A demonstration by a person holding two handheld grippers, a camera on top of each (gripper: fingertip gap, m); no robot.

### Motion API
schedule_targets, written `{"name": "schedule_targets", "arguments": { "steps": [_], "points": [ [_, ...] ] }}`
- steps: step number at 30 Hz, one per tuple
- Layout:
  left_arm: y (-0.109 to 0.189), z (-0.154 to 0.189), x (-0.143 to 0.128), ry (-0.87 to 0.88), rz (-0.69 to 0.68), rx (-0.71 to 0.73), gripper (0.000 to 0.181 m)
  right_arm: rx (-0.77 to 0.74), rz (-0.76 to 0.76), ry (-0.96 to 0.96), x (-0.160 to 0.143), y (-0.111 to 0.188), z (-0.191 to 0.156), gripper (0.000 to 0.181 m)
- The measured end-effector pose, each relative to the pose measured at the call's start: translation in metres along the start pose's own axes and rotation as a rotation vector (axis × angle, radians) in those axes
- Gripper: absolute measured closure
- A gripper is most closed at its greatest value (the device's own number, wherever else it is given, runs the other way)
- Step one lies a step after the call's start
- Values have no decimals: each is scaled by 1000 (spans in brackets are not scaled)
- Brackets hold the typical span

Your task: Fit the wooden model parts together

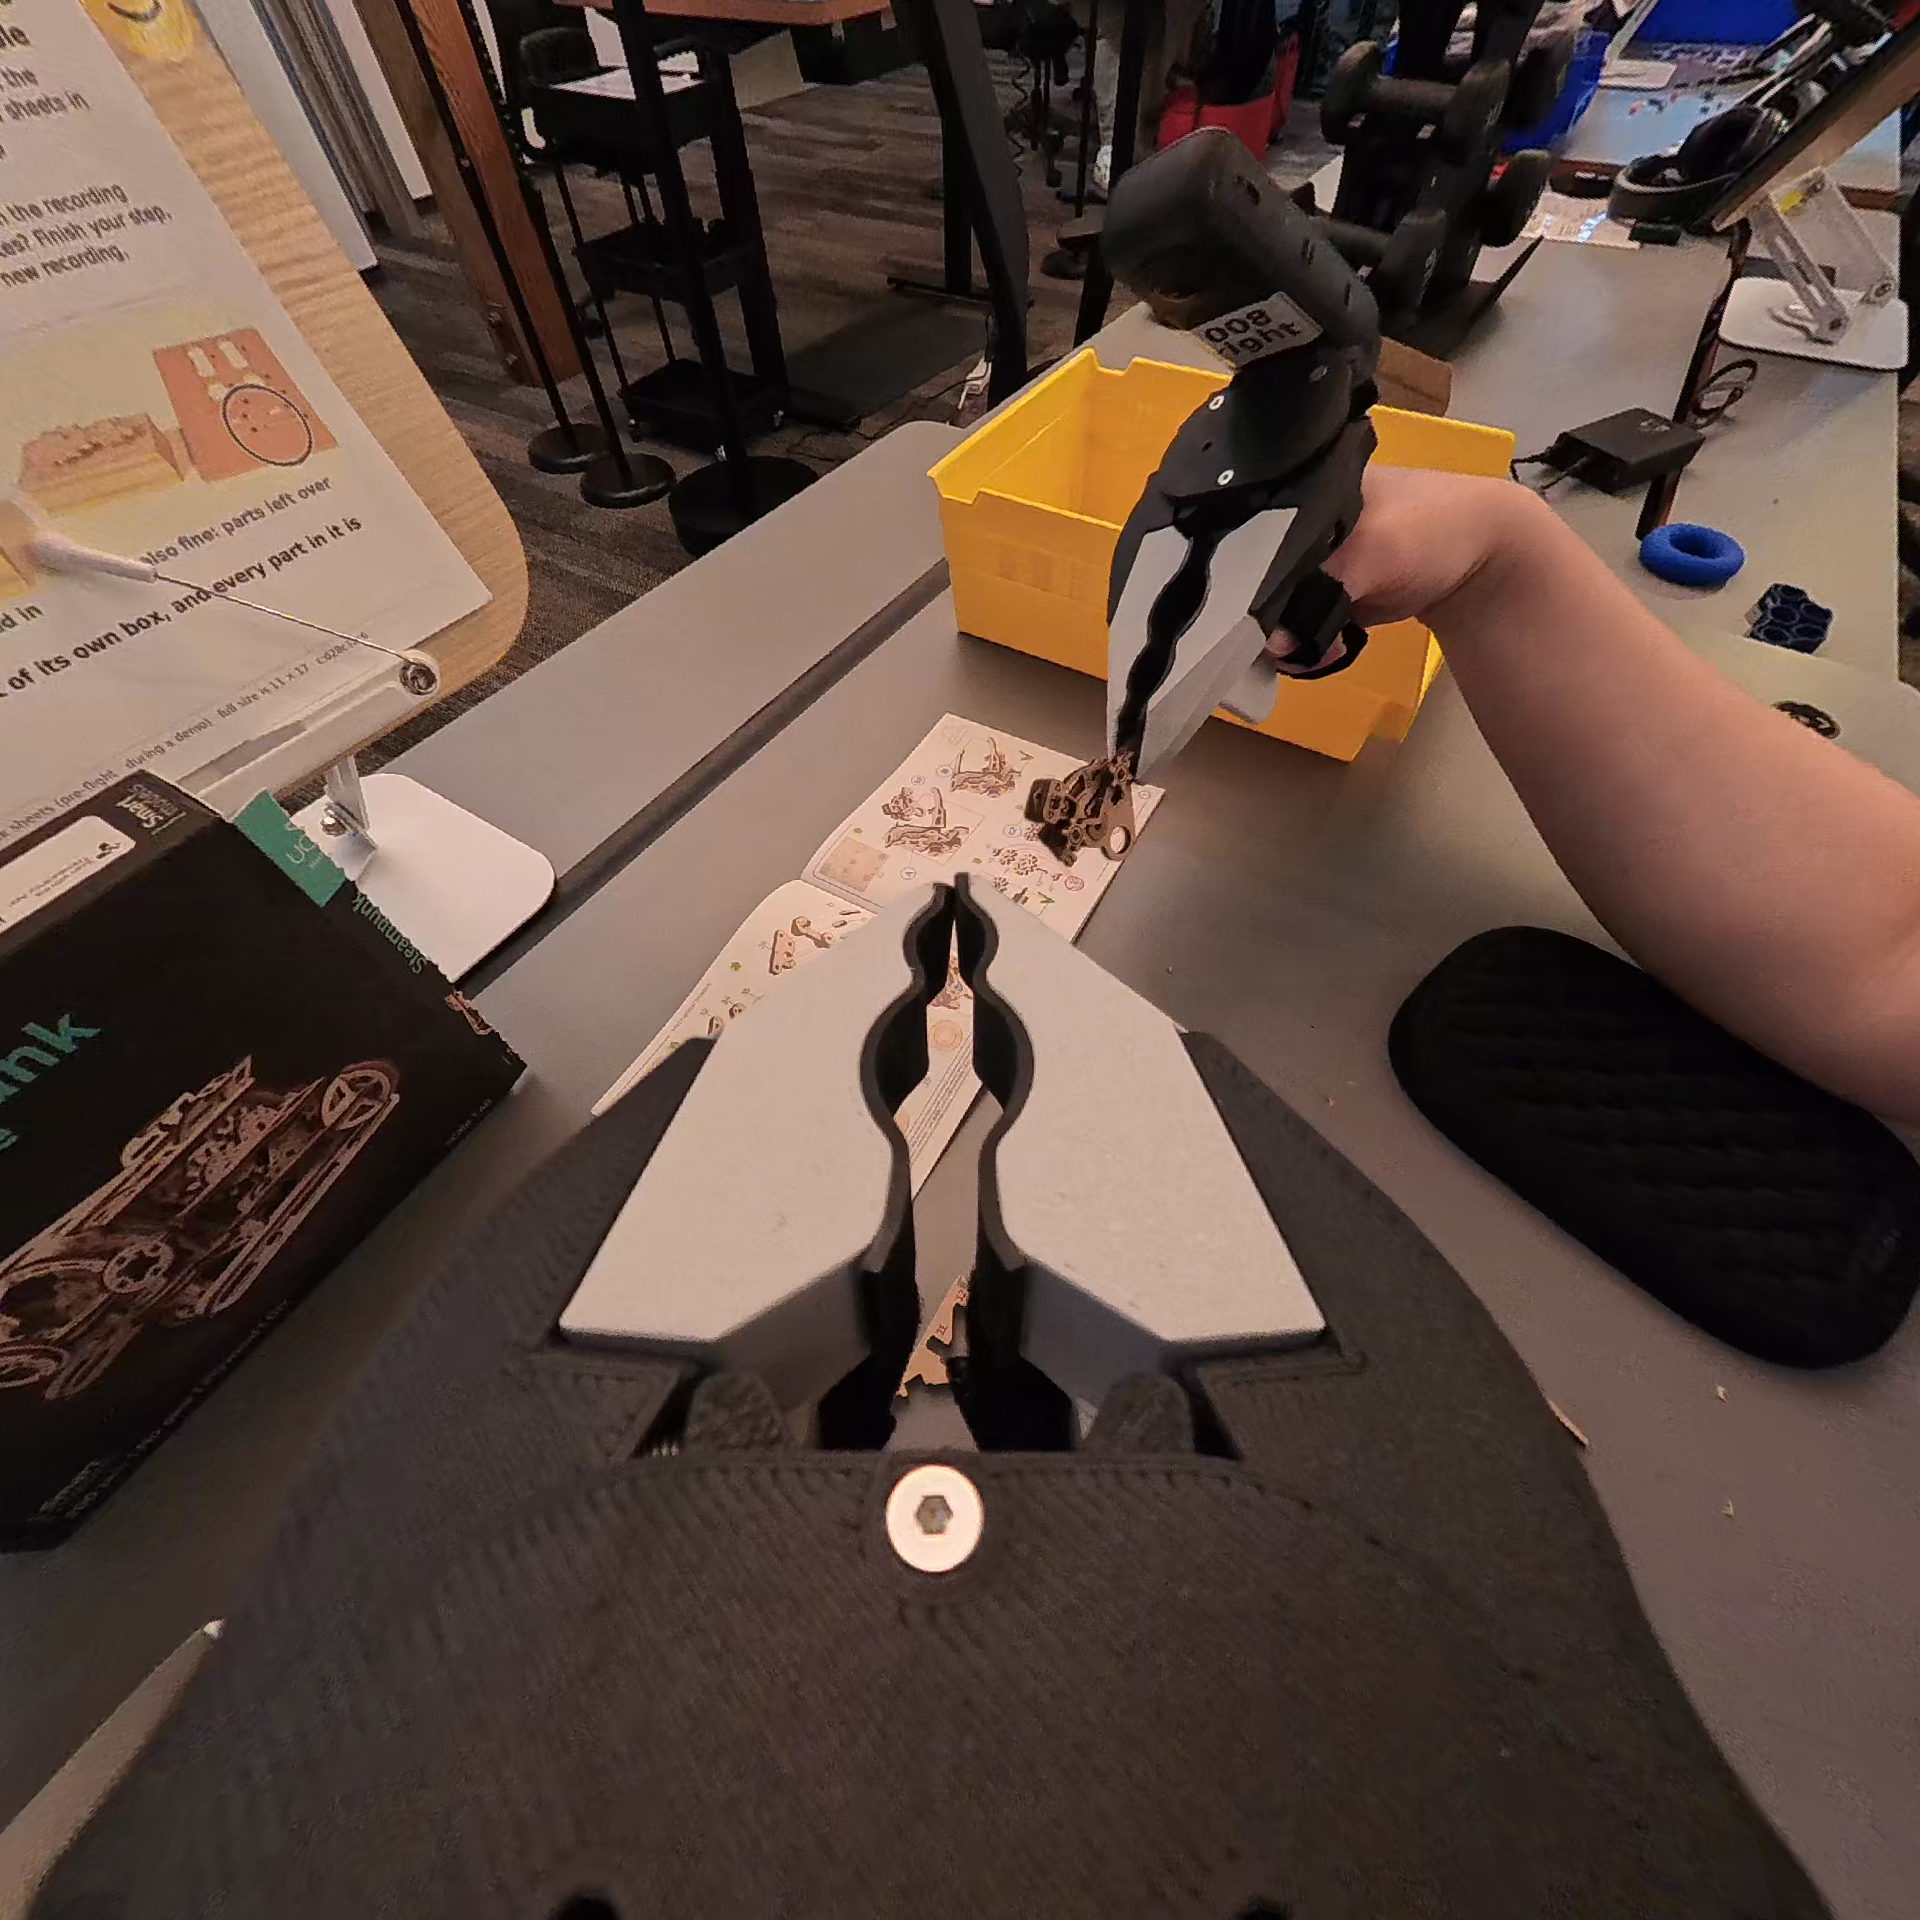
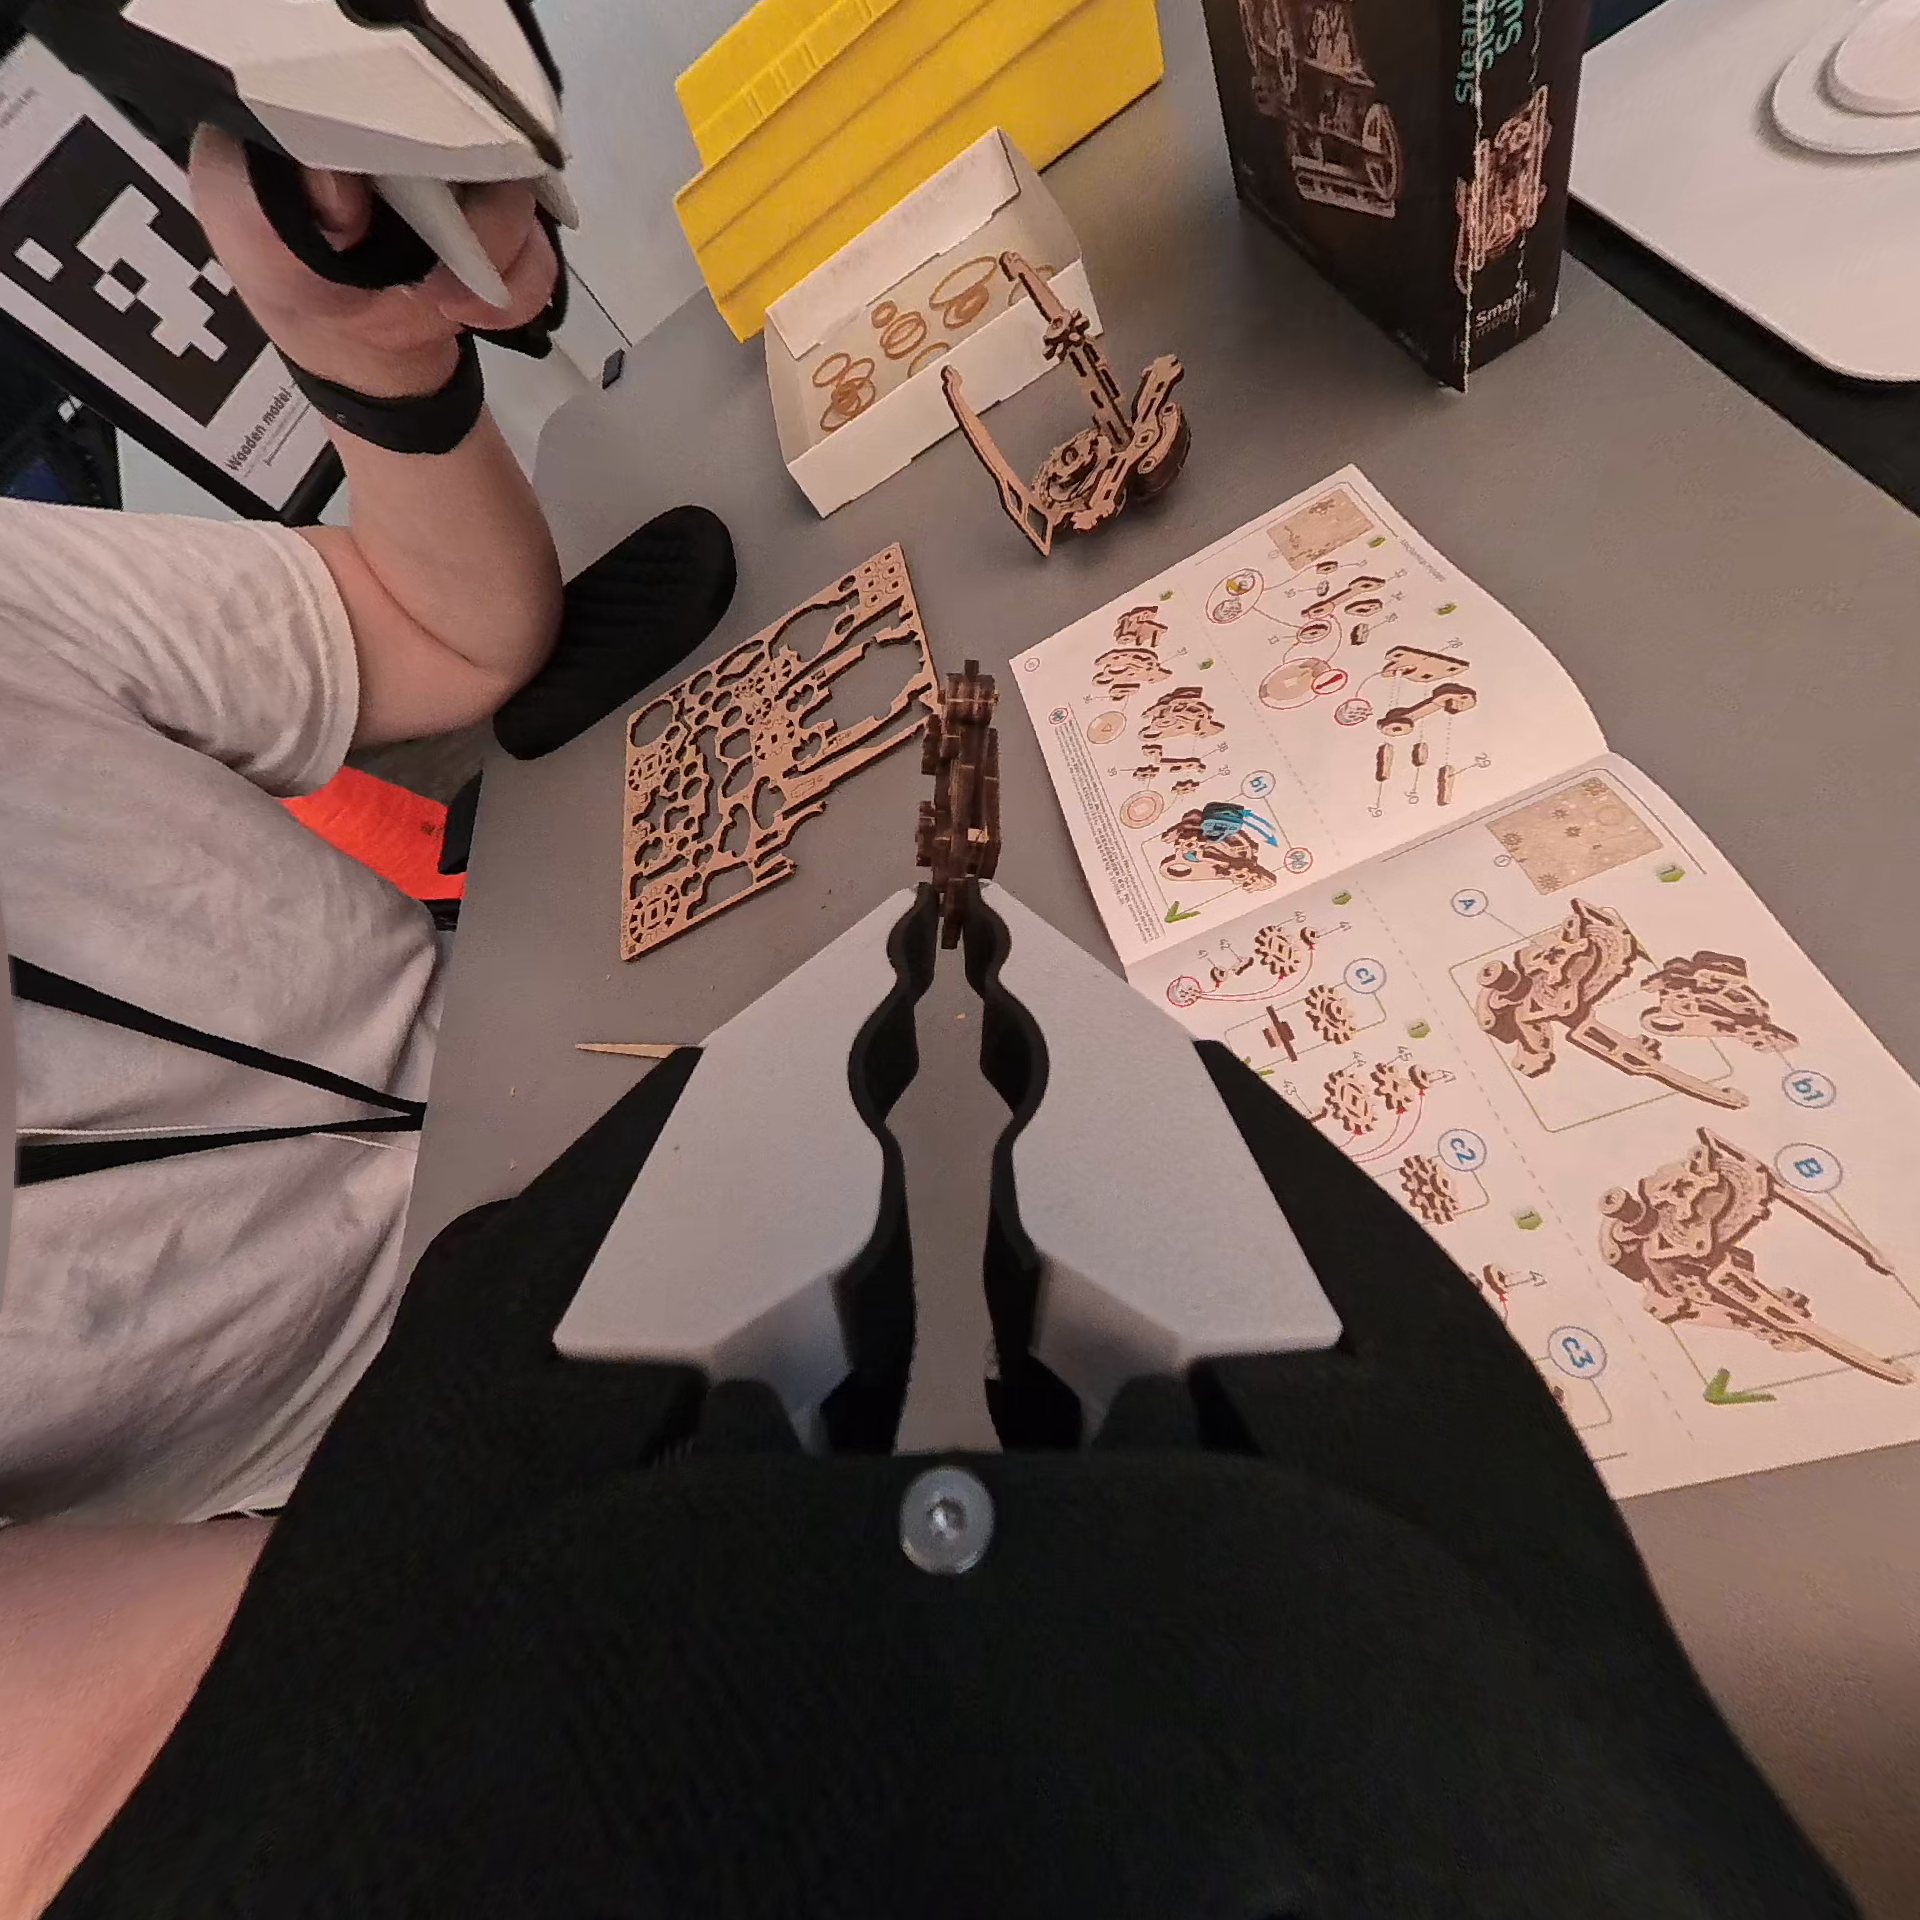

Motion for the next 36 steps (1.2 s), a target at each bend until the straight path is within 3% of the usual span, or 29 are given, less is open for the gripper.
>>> {"name": "schedule_targets", "arguments": {
  "steps": [36],
  "points": [
    [-12, -1, -8, 9, -59, -34, 181, 61, 13, 34, 1, 1, -6, 178]
  ]
}}
Point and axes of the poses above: each gripper's, where its closed fingertips meet, y back along the fingers, x out of its top, z = x × y across the jaws, the point moved 9 cm from there along y, back along the fingers, and after that the axes turned 3 degrees about -z, right-handed, at the moved point
